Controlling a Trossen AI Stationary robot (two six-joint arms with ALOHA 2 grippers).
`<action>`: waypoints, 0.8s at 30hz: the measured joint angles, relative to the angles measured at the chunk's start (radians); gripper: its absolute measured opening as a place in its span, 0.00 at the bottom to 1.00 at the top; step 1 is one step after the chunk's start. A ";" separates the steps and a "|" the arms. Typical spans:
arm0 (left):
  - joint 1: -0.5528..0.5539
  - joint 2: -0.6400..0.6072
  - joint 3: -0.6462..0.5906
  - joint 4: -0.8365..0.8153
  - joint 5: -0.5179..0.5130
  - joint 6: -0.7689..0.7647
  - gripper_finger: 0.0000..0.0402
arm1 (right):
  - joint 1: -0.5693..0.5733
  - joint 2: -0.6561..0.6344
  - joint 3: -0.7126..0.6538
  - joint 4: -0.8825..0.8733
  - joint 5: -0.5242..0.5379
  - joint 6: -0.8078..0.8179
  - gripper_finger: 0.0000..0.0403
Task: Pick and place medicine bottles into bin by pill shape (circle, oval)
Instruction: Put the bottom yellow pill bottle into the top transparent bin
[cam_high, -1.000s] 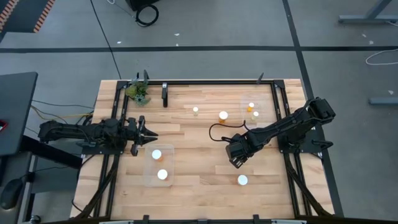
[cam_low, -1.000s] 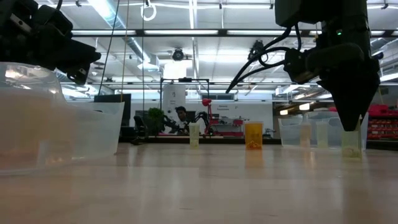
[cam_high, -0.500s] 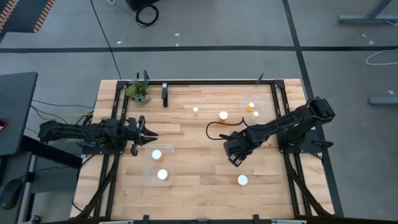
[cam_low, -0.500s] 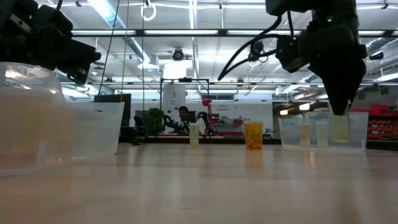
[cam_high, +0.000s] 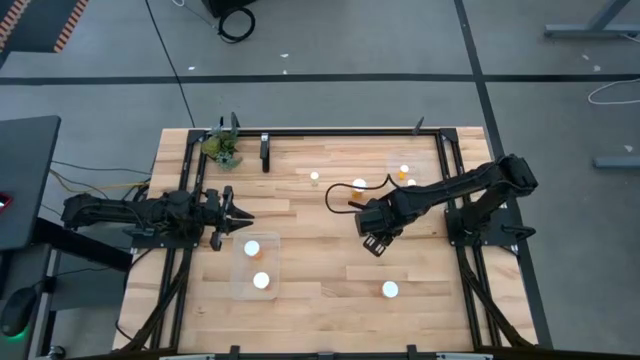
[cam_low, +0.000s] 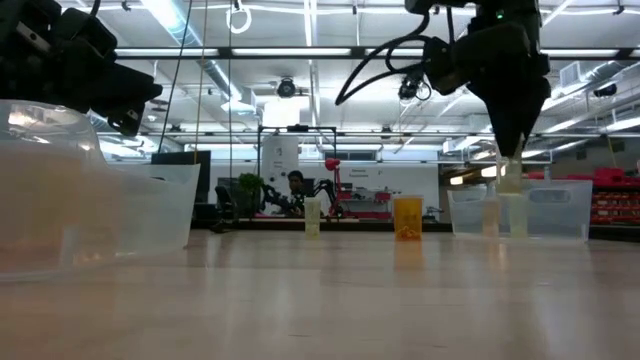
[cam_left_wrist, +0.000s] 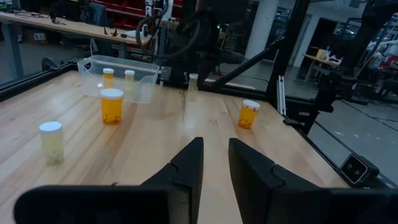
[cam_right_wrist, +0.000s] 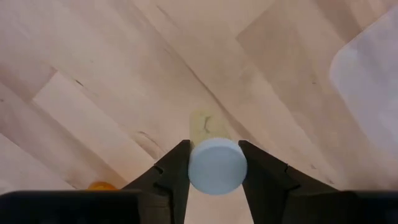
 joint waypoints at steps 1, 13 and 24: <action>0.000 0.000 0.000 0.000 0.000 0.000 0.21 | -0.004 0.000 0.011 -0.012 0.005 -0.008 0.34; 0.000 0.000 0.000 0.000 0.000 0.000 0.20 | -0.082 0.000 0.075 -0.095 0.013 -0.150 0.34; 0.000 0.000 0.000 0.001 0.000 0.001 0.23 | -0.193 -0.091 0.078 -0.153 0.051 -0.242 0.34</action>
